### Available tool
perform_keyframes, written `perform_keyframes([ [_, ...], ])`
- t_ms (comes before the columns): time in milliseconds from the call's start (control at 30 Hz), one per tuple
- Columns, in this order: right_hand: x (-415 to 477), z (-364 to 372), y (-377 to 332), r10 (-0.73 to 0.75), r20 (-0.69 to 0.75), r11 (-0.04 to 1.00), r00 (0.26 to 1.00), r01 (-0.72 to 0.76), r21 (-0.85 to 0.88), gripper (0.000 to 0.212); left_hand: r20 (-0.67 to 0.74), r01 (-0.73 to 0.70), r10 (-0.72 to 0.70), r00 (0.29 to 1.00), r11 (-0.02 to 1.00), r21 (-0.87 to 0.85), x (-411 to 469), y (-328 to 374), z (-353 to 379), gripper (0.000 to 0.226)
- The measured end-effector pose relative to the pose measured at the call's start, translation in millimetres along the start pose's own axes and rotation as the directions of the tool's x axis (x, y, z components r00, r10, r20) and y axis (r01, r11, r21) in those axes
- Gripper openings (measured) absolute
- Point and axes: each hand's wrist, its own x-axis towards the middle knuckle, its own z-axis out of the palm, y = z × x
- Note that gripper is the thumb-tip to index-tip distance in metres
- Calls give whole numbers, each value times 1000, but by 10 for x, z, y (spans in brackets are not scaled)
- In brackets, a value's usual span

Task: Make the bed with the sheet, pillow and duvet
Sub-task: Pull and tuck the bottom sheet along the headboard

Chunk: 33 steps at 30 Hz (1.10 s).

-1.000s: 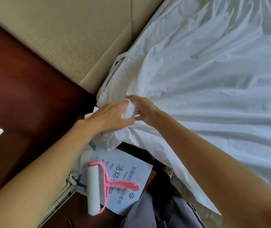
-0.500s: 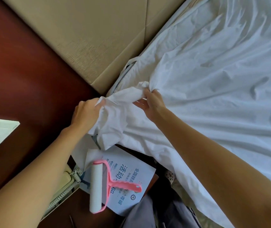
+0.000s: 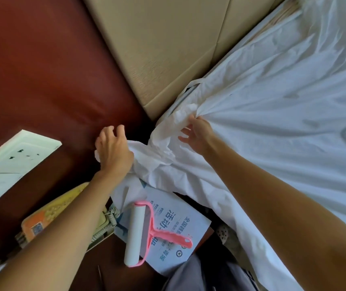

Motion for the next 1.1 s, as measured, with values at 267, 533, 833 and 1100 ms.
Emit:
perform_keyframes([
  [267,-71,-121,-242,-28,128,993,991,13,117,29,364,-2,215,906,863,-505,253,893,210,115],
  [533,-162,-637,-117,-187,-24,929,982,169,-329,6,225,-12,181,957,804,-595,325,923,268,27],
  [833,-212,-1276,753,-223,52,-194,974,8,-981,69,465,116,167,869,846,-520,432,625,371,76],
  [1100,-164,-1237,760,-204,227,-220,952,181,-959,65,639,77,116,760,961,-265,442,452,365,16],
])
